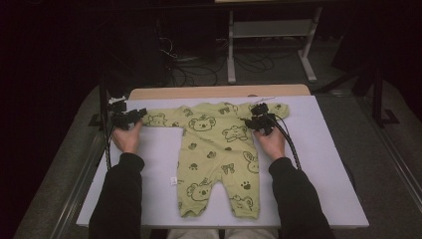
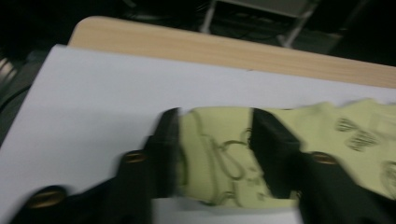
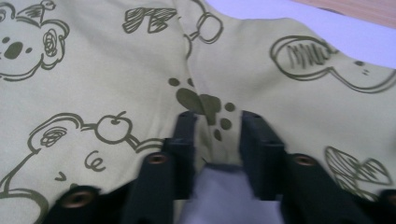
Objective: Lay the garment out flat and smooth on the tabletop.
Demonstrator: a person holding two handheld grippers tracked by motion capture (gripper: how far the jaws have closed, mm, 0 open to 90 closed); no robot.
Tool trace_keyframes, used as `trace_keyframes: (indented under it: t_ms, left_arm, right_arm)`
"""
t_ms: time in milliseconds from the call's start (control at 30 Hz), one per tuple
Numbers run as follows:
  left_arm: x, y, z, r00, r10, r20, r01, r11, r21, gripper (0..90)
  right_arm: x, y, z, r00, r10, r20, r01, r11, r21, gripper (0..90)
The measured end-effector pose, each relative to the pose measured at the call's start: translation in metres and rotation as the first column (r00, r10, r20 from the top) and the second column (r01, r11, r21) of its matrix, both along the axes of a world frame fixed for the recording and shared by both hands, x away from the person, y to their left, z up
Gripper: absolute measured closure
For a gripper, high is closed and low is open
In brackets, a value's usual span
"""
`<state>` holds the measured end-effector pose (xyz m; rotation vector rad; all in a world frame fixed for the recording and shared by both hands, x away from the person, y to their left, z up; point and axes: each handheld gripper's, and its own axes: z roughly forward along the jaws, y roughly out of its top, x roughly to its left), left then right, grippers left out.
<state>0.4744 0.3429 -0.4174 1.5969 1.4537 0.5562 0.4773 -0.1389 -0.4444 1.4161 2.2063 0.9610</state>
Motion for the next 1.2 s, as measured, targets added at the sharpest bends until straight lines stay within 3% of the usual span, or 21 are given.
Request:
trace_keyframes:
  t_ms: [100,233,300,333,367,533,600,800,967,1200]
  left_arm:
    - [-0.009,-0.002,0.007,0.9972,-0.067,0.032,0.066,0.9977,0.013,28.6]
    - [-0.020,-0.003,0.017,0.9882,-0.138,0.066,0.141,0.9896,-0.031,13.0]
    - [-0.024,-0.004,0.021,0.9840,-0.165,0.067,0.167,0.9856,-0.027,5.9]
    - [-0.026,-0.005,0.024,0.9811,-0.182,0.065,0.184,0.9827,-0.021,0.0]
    - [-0.030,-0.005,0.027,0.9755,-0.206,0.077,0.207,0.9784,-0.006,0.0]
    - [-0.045,-0.006,0.036,0.9595,-0.254,0.123,0.256,0.9667,-0.001,0.0]
    - [-0.050,-0.007,0.039,0.9555,-0.260,0.140,0.261,0.9653,0.010,0.0]
    - [-0.065,-0.010,0.044,0.9406,-0.307,0.145,0.306,0.9515,0.028,0.0]
    - [-0.075,-0.008,0.045,0.9346,-0.319,0.156,0.320,0.9472,0.024,0.0]
    - [-0.087,-0.002,0.043,0.9321,-0.322,0.165,0.325,0.9457,0.014,0.0]
  right_arm:
    - [-0.004,-0.007,0.005,1.0000,-0.003,0.008,0.003,0.999,0.038,41.0]
    - [-0.009,-0.018,0.016,0.9998,0.021,-0.003,-0.021,0.998,0.065,13.3]
    - [-0.013,-0.024,0.023,0.9994,0.032,0.008,-0.033,0.995,0.091,10.0]
    - [-0.016,-0.026,0.027,0.9995,0.028,0.014,-0.029,0.995,0.099,5.1]
    - [-0.018,-0.028,0.031,0.9995,0.025,0.019,-0.027,0.995,0.098,0.0]
    - [-0.034,-0.043,0.048,0.9962,0.031,0.082,-0.042,0.989,0.139,0.0]
    - [-0.040,-0.048,0.051,0.9953,0.037,0.089,-0.051,0.987,0.155,0.0]
    - [-0.060,-0.062,0.058,0.9901,0.081,0.115,-0.099,0.982,0.163,0.0]
    - [-0.075,-0.075,0.060,0.9899,0.081,0.117,-0.101,0.979,0.177,0.0]
    - [-0.091,-0.090,0.061,0.9891,0.069,0.130,-0.092,0.979,0.181,0.0]
